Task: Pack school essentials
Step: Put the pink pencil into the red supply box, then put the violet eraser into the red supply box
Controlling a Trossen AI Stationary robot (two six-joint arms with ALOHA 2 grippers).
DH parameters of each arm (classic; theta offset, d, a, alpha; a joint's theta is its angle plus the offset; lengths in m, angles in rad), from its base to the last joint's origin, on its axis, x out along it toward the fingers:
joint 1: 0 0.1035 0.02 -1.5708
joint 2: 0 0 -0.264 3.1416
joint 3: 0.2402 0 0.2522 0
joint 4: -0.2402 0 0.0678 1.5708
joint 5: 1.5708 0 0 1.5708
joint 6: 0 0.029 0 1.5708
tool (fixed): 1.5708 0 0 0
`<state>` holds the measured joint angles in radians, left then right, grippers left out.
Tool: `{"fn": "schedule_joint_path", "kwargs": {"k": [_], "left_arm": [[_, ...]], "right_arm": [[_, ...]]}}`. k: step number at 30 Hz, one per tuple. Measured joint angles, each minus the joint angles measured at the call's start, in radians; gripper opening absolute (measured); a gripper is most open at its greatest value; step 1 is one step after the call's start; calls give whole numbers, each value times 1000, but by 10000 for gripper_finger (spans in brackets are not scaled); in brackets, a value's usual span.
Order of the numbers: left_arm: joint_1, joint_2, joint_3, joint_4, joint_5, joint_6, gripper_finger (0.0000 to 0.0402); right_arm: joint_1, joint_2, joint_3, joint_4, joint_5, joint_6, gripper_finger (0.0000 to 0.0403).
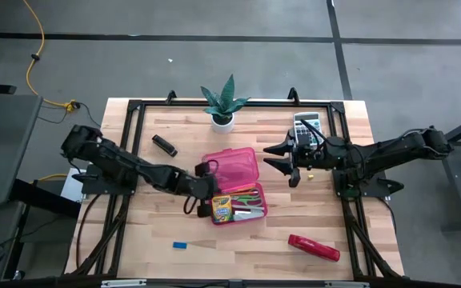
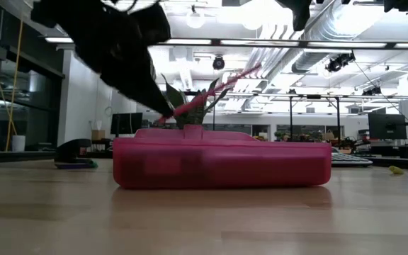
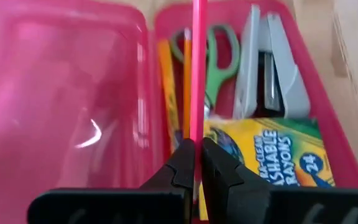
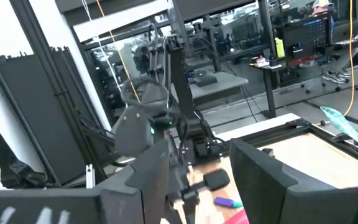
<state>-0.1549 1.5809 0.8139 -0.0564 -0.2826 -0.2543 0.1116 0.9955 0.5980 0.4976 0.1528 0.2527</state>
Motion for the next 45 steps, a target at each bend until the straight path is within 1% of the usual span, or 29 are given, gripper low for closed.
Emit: {"fn": "schedule_joint_path", "kwargs": {"k": [5,10,23,25,28,33,38,41,45], "left_arm": [[12,65,0,4,56,-46,0],[12,105,0,4,58,-106,1],[12,103,0,7,58,-111,0],[14,100,0,6,64,-114,7],[22,76,0,4,86,-136,30],[37,-36,-1,-26,84,-136,85],[54,-247,-1,-61,50,-136,135],[57,-388,-1,-51,11,-136,152],[42,-557,-1,-49,-50,-120,160]], "right_arm": [[0,0,0,-8,0,0,162],[0,0,0,-12,0,0,162],[0,0,0,-34,0,0,162],[0,0,0,-34,0,0,162],[0,0,0,-34,0,0,162],[0,0,0,-39,-1,0,162],[0,0,0,-41,-1,0,162],[0,0,0,-41,-3,0,162],[0,0,0,-44,-7,16,162]]}}
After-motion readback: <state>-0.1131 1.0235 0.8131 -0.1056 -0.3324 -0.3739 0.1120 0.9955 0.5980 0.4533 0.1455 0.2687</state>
